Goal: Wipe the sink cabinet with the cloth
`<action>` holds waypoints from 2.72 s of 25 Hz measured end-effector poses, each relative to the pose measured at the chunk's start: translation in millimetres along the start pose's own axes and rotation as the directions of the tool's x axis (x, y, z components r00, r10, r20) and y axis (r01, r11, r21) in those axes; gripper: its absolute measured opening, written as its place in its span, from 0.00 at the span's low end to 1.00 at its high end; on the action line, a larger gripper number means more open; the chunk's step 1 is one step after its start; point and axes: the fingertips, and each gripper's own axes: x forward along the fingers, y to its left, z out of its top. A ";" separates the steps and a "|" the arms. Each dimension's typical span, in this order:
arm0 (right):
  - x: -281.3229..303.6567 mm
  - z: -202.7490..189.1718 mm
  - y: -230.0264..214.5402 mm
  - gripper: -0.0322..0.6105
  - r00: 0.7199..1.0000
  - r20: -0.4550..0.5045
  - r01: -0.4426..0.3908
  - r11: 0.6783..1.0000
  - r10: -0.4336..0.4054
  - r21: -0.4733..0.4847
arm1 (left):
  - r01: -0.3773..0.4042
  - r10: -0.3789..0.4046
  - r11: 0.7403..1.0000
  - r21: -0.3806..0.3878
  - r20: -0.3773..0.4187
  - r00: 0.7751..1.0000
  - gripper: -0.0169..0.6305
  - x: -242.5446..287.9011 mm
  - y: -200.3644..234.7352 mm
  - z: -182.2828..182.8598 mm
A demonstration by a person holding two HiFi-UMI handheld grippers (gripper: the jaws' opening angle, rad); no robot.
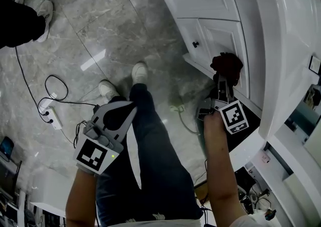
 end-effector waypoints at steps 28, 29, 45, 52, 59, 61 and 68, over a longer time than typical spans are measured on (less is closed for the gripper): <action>-194.4 52.1 377.2 0.21 0.784 -0.161 -0.581 0.617 0.599 -0.531 | -0.174 0.134 0.975 0.138 0.262 0.956 0.04 -201.6 -58.9 198.2; -202.8 56.6 384.1 0.21 0.777 -0.169 -0.590 0.608 0.607 -0.532 | -0.179 0.136 0.973 0.147 0.265 0.955 0.04 -208.4 -66.2 205.9; -311.5 146.7 481.5 0.21 0.577 -0.270 -0.763 0.391 0.771 -0.514 | -0.259 0.186 0.958 0.127 0.417 0.890 0.04 -280.2 -148.1 324.7; -326.3 176.4 496.7 0.21 0.518 -0.220 -0.759 0.326 0.827 -0.563 | -0.337 0.220 0.929 0.155 0.502 0.837 0.04 -302.3 -156.7 351.0; -320.3 182.9 497.0 0.21 0.511 -0.206 -0.756 0.322 0.835 -0.570 | -0.343 0.210 0.918 0.197 0.493 0.844 0.04 -301.9 -159.7 360.5; -321.8 182.9 497.3 0.21 0.512 -0.197 -0.746 0.319 0.836 -0.584 | -0.344 0.211 0.919 0.195 0.493 0.844 0.04 -303.5 -159.1 360.3; -319.8 186.7 495.2 0.21 0.515 -0.184 -0.751 0.337 0.838 -0.568 | -0.338 0.207 0.919 0.203 0.483 0.851 0.04 -296.2 -160.2 363.2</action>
